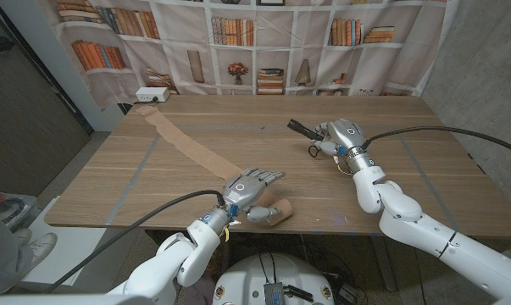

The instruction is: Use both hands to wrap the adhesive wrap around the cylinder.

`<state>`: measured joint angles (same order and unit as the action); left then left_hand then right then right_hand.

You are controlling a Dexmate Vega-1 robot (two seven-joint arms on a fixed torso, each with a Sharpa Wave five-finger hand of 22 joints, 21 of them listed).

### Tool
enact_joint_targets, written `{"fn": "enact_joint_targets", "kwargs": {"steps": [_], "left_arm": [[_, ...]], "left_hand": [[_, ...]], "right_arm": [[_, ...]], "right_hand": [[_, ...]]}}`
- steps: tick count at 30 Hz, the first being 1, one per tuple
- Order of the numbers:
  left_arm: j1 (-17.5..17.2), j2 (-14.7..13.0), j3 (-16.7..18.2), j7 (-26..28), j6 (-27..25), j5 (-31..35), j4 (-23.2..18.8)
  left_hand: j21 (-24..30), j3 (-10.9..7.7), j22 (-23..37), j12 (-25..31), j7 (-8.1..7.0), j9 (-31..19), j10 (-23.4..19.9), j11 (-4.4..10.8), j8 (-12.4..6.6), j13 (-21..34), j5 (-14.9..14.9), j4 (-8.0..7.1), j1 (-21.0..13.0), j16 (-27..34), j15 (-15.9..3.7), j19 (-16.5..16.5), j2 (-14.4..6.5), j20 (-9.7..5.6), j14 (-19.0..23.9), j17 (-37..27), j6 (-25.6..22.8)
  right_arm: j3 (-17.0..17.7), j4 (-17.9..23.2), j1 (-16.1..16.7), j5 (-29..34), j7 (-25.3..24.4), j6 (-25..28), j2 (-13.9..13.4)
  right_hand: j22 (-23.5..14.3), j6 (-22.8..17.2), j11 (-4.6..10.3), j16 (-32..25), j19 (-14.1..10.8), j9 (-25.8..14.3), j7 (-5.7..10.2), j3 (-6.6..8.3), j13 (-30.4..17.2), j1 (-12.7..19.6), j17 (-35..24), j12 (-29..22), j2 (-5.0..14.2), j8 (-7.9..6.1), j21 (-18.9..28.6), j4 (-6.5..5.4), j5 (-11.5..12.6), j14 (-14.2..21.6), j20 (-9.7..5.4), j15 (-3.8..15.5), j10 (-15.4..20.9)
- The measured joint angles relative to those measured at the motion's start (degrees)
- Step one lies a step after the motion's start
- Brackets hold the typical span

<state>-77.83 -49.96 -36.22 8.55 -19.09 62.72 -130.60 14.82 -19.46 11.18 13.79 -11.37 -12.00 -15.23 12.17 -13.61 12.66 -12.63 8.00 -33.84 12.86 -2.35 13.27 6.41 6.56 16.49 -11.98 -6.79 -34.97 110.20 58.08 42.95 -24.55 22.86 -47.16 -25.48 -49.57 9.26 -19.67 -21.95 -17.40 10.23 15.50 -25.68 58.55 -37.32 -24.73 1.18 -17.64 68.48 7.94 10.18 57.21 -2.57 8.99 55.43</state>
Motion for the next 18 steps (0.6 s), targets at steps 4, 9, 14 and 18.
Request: {"fn": "enact_joint_targets", "kwargs": {"steps": [4, 9, 14, 18], "left_arm": [[0.02, -0.21, -0.39, -0.61, 0.09, 1.54, -0.27], [-0.11, -0.35, -0.57, -1.31, 0.26, 2.95, -0.54], [-0.37, -0.66, -0.54, -1.95, 0.53, 3.64, -0.91], [-0.66, -0.76, -0.38, -2.51, 0.57, 4.16, -1.26]], "left_hand": [[-0.21, -0.08, 0.04, 0.22, -0.45, 0.0, -1.21, -0.1, -0.38, 0.27, 0.0, 0.08, -0.76, 0.0, 0.0, 0.0, 0.51, 0.0, 0.0, 0.0, -1.29], [-0.21, -1.62, 0.16, 0.42, -0.8, 0.0, -2.34, 0.1, -0.59, 0.54, 0.0, 0.77, -3.73, 0.0, -0.1, 0.0, -2.22, 0.0, 0.71, -0.31, -1.62], [-0.43, -2.65, 0.16, 0.17, -0.83, 0.0, -2.3, 0.09, -0.55, 0.54, 0.0, 1.32, -6.54, 0.0, -0.1, -0.31, -3.04, 0.32, 0.71, -0.43, -1.59], [-0.43, -2.94, 0.16, -1.04, -1.01, 0.0, 0.75, -0.22, -0.13, 0.8, 0.44, 1.02, -7.26, 0.38, 0.0, -0.31, -2.89, 0.31, 1.43, -0.87, -0.77]], "right_arm": [[0.09, 0.1, 0.12, -0.07, 0.11, -0.06, -0.17], [0.17, 0.22, 0.3, -0.15, 0.26, -0.2, -0.42], [0.25, 0.38, 0.48, -0.16, 0.34, -0.35, -0.65], [0.31, 0.5, 0.61, -0.17, 0.37, -0.44, -0.8]], "right_hand": [[0.0, 0.0, 0.0, 0.0, 0.0, -0.01, 0.0, 0.0, -0.26, -0.07, 0.0, 0.19, 0.07, 0.01, 0.0, 0.0, -0.03, 0.0, 0.0, 0.0, 0.0], [0.26, 0.0, 0.0, 0.0, 0.0, -0.03, 0.0, 0.0, -0.26, -0.23, 0.01, 0.2, 0.22, 0.05, 0.0, 0.0, -0.05, 0.0, 0.0, 0.0, 0.0], [0.26, 0.0, 0.0, 0.41, 0.0, -0.04, 0.0, 0.0, -0.25, -0.3, 0.01, 0.21, 0.31, 0.17, 0.0, 0.0, -0.07, 0.0, 0.0, 0.0, 0.0], [0.26, 0.0, 0.0, 0.41, -0.01, -0.05, 0.0, 0.0, -0.25, -0.31, 0.01, 0.25, 0.31, 0.18, 0.0, 0.0, 0.02, 0.0, 0.0, 0.0, 0.0]]}}
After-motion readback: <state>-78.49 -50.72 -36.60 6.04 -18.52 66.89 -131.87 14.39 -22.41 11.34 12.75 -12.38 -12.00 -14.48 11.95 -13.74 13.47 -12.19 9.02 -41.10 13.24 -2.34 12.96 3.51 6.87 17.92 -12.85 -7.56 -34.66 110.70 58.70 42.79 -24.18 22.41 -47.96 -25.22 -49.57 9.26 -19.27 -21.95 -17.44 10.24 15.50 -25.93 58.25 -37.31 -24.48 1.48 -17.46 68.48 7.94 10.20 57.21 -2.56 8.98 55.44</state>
